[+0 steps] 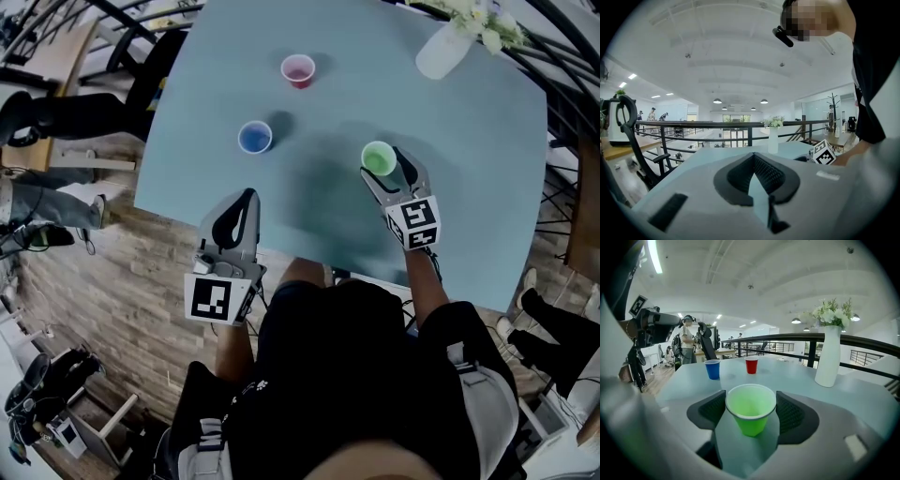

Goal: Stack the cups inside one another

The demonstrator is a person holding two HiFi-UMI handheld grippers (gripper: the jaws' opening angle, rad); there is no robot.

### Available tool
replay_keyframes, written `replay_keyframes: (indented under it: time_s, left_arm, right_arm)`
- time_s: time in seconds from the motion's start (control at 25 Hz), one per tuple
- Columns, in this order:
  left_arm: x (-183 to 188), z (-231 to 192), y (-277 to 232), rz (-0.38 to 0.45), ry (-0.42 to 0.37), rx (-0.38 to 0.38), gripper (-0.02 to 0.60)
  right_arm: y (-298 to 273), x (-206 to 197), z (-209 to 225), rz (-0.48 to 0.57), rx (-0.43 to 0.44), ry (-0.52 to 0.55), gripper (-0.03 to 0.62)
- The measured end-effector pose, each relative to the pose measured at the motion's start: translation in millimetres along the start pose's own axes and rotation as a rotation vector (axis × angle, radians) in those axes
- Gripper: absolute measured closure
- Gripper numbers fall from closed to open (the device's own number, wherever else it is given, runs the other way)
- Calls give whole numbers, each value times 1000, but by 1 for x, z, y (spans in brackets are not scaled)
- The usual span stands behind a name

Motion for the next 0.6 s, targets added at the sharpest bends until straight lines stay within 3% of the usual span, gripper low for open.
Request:
replay_keyframes:
  time_s: [0.6]
  left_arm:
    - [6, -18, 11, 51, 24, 44, 589]
  right_arm:
    - [-8, 56, -22, 73, 72, 49, 261]
Point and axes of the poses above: the fingertips, and each gripper's own axes: y backward along the fingers, z to its right, x out of its top, the point moved 2 cm from there along y, backward along the fingers, and after that the axes turned 3 degrees about y, right-handed, at the moved point
